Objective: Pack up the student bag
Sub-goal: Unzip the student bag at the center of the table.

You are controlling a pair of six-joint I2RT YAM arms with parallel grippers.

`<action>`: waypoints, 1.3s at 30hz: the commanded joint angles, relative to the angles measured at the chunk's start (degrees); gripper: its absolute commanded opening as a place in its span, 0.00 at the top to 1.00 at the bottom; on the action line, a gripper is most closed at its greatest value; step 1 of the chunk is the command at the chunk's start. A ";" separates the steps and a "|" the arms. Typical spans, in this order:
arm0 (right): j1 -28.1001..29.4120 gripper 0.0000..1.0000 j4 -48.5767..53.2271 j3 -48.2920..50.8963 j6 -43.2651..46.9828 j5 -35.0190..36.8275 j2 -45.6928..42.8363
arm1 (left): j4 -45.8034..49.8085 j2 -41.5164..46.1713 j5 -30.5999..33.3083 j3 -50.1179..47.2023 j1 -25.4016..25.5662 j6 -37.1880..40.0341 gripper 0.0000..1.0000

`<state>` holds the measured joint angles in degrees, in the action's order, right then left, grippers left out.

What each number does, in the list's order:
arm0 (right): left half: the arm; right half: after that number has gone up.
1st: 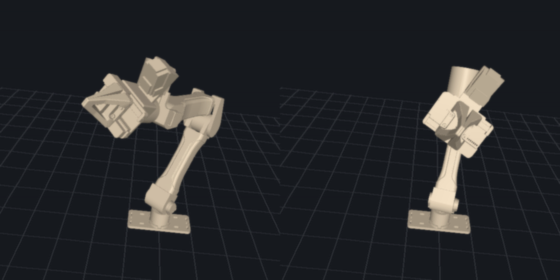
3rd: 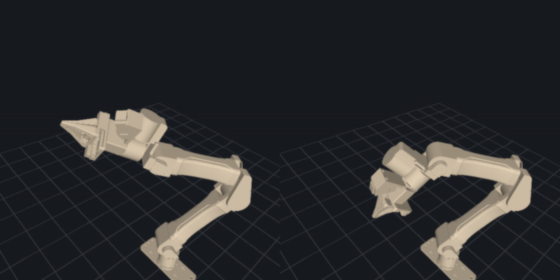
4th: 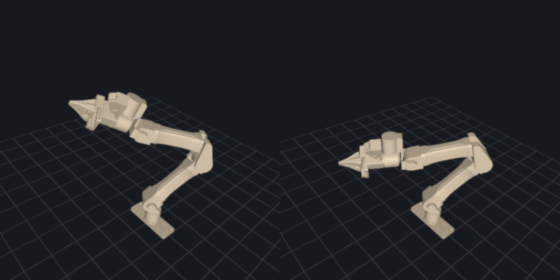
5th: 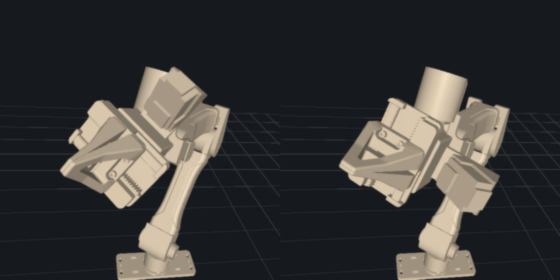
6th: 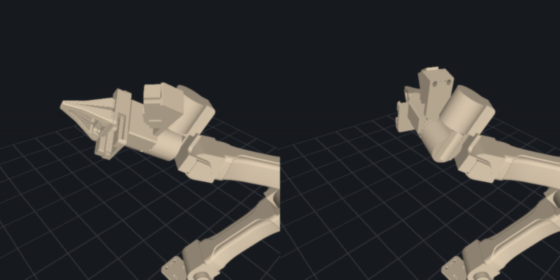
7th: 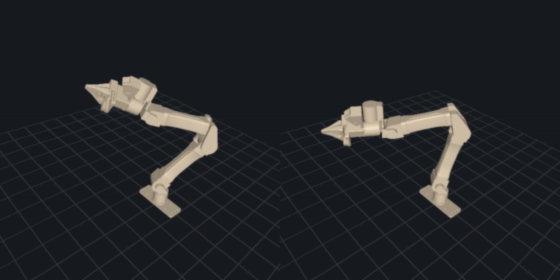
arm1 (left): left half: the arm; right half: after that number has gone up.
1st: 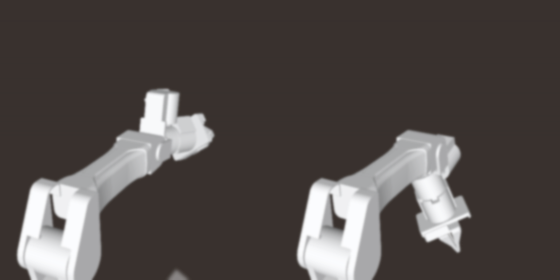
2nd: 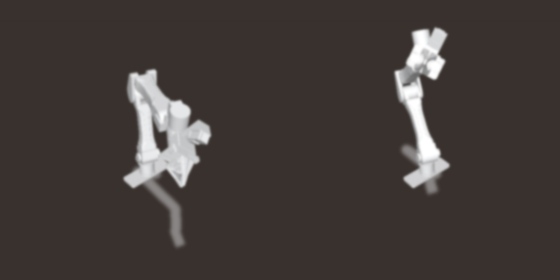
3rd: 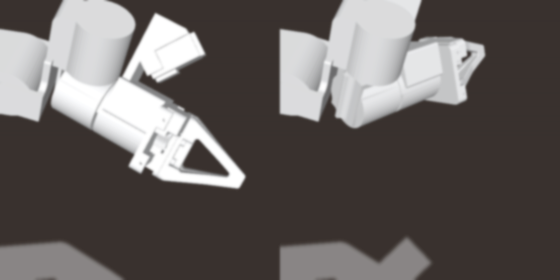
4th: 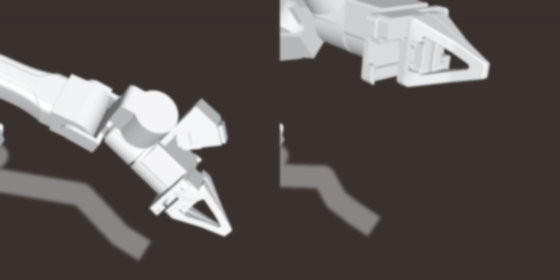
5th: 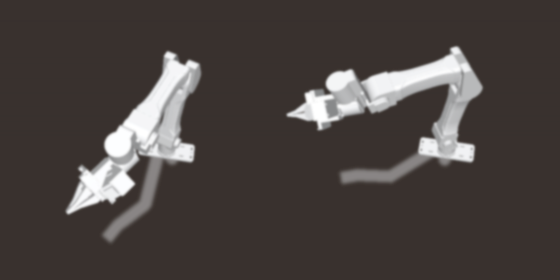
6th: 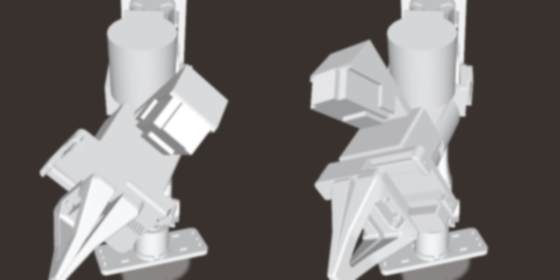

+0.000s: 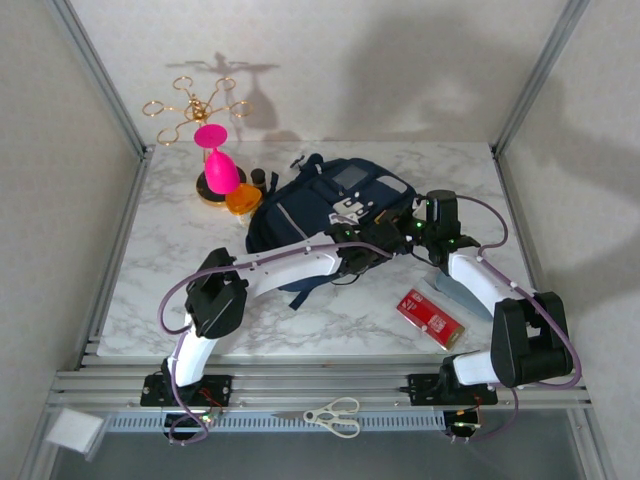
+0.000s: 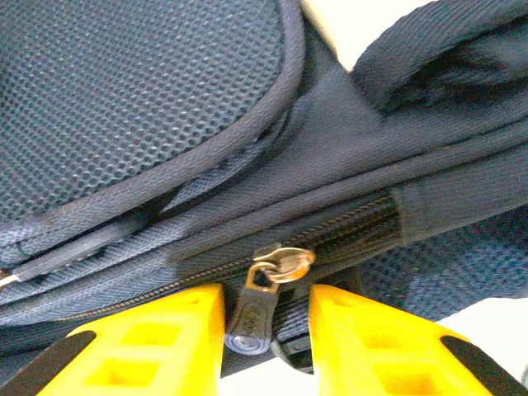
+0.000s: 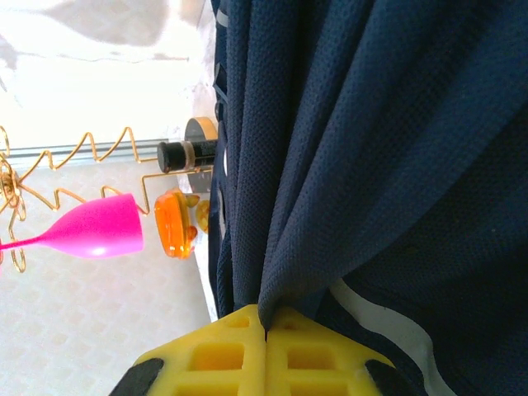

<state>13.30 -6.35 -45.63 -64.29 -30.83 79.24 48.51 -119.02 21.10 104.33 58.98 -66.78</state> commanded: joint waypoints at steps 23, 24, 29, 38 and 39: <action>-5.36 1.00 -1.75 -6.55 3.66 -3.32 1.56 | -3.31 8.79 1.75 -8.16 -1.51 4.16 1.00; -6.04 1.00 -1.17 -7.39 4.05 -3.68 2.32 | -3.94 9.49 0.69 -9.17 -1.59 4.84 1.00; -9.95 1.00 -0.09 -11.59 6.11 -4.65 7.64 | -6.76 15.29 -3.52 -15.72 -1.62 9.01 1.00; -9.81 0.90 8.39 -20.59 13.25 -5.11 14.61 | -19.18 16.15 -17.67 -22.20 -5.19 19.23 1.00; -9.43 0.77 9.77 -20.35 14.16 -4.68 13.44 | -19.79 14.88 -18.12 -21.02 -5.15 20.05 1.00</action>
<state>2.79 1.30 -63.07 -54.98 -37.19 95.68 33.39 -102.61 7.46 81.54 53.87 -51.94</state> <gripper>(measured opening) 0.147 0.052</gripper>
